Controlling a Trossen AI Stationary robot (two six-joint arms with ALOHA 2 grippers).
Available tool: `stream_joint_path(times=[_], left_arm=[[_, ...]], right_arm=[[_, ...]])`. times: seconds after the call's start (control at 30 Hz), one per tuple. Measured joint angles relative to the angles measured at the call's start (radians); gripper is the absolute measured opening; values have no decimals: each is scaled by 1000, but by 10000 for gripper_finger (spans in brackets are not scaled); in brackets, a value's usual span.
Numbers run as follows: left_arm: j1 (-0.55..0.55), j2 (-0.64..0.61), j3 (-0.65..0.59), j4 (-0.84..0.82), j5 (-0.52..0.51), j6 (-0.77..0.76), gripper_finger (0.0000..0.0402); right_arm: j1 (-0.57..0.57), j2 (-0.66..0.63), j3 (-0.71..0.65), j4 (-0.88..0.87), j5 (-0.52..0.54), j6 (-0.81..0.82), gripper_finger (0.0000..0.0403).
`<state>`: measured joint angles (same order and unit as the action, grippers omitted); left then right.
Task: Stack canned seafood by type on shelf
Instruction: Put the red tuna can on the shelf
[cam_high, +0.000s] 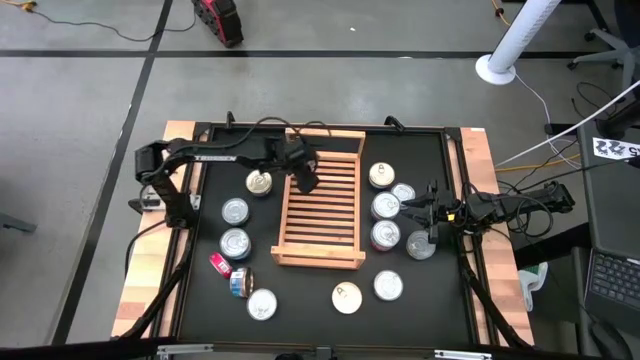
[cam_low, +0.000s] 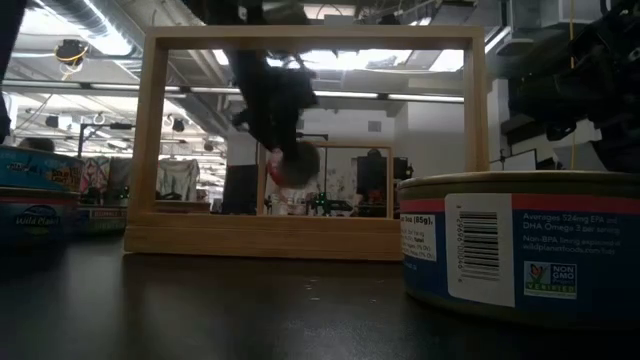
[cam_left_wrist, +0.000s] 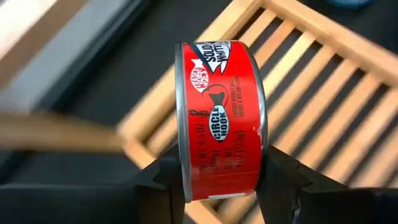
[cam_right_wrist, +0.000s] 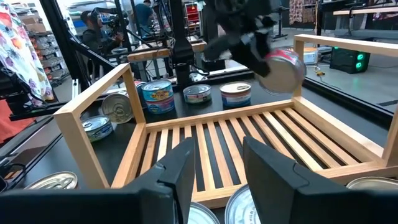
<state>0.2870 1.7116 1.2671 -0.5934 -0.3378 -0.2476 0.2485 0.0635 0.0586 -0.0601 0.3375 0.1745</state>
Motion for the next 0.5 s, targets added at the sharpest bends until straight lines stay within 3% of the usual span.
stream_joint_path(times=[0.3,0.5], left_arm=[[-8,116,0,29,-166,326,139],[-26,158,0,28,-195,494,146]], right_arm=[[0,0,0,0,0,0,136],[0,0,0,0,0,0,136]])
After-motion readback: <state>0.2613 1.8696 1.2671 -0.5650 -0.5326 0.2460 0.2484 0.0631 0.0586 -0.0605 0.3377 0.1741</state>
